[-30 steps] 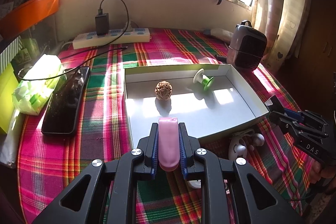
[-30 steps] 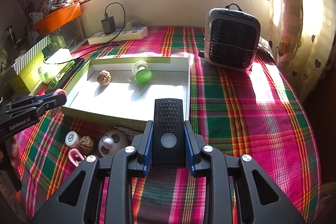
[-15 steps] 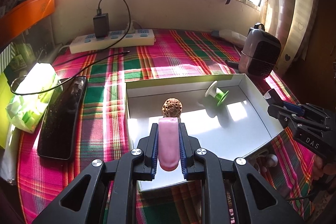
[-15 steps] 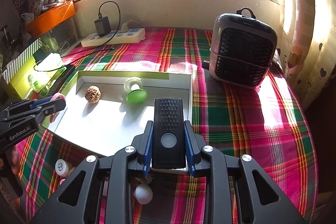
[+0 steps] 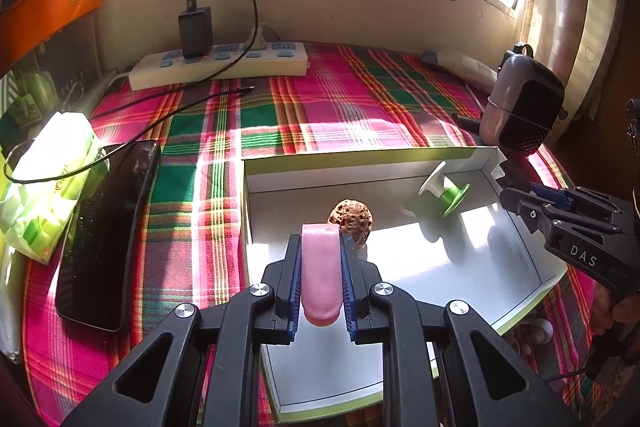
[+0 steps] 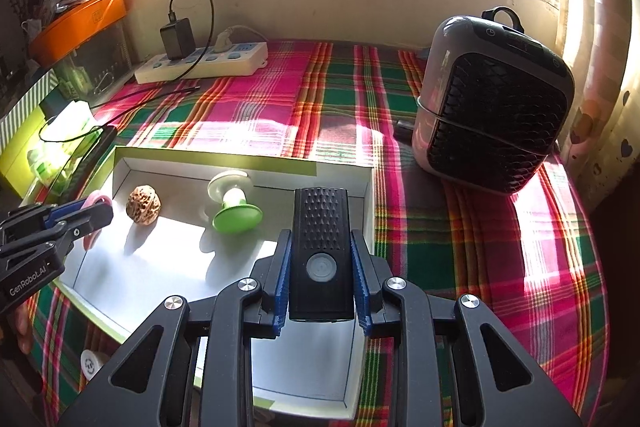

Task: Organize objects
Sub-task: 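Carry the pink item and black remote over the white box with both grippers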

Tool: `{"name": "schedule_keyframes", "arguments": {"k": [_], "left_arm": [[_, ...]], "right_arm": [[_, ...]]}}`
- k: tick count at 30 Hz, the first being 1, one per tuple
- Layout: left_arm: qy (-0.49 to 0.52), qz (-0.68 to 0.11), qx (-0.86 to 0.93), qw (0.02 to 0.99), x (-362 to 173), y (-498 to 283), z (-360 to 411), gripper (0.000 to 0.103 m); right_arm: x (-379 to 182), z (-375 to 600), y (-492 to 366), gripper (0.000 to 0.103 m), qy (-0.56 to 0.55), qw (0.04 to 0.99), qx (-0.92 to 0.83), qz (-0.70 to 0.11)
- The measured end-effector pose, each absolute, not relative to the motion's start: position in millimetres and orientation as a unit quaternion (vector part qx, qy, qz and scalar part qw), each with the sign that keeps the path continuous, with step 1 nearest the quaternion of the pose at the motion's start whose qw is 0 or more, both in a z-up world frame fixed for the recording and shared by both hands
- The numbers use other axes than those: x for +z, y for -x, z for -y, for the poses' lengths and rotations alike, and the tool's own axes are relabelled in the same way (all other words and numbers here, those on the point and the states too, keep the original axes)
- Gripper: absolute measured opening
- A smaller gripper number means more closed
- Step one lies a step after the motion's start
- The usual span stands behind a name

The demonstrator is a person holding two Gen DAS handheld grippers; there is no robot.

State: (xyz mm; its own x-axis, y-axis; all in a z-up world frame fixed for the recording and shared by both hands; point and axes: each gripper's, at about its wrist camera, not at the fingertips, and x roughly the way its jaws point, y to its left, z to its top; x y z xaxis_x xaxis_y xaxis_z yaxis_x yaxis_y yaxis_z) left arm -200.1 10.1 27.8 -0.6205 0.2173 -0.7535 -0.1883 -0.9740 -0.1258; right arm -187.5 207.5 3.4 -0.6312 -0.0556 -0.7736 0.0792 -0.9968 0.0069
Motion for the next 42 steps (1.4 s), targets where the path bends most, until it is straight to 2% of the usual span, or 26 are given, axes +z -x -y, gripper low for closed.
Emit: {"name": "schedule_keyframes", "arguments": {"k": [42], "left_arm": [[0.430,-0.001,0.896,0.109,18,211,-21,0.016]], "right_arm": [[-14,-195,210,0.028,-0.447,0.053,-0.893,-0.016]]}}
